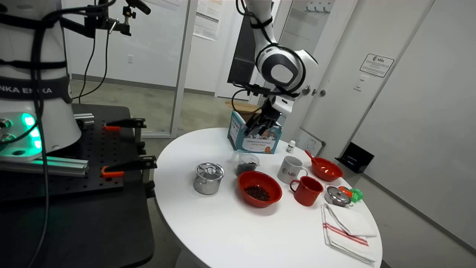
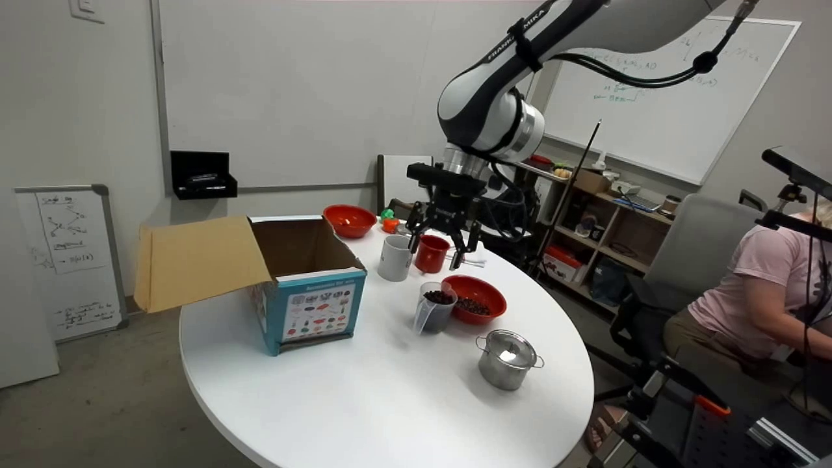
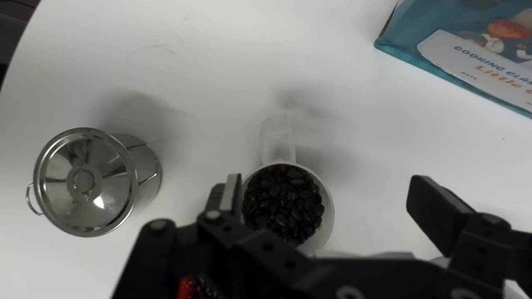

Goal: Pour some contents of the jug into the bowl

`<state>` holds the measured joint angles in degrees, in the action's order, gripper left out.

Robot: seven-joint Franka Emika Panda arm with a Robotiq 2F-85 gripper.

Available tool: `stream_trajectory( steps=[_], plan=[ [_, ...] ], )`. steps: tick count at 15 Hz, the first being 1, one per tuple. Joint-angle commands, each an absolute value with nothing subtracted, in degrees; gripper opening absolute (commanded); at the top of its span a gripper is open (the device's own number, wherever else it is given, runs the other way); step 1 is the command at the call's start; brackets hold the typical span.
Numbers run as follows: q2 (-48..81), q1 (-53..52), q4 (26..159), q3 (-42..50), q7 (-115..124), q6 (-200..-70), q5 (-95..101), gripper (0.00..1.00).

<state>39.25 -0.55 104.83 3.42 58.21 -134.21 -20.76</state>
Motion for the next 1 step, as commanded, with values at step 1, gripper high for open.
stream_trajectory(
  steps=[1],
  plan=[
    [39.59,-0.58,104.71,3.46,58.21,-134.14,-20.76,1.00]
  ],
)
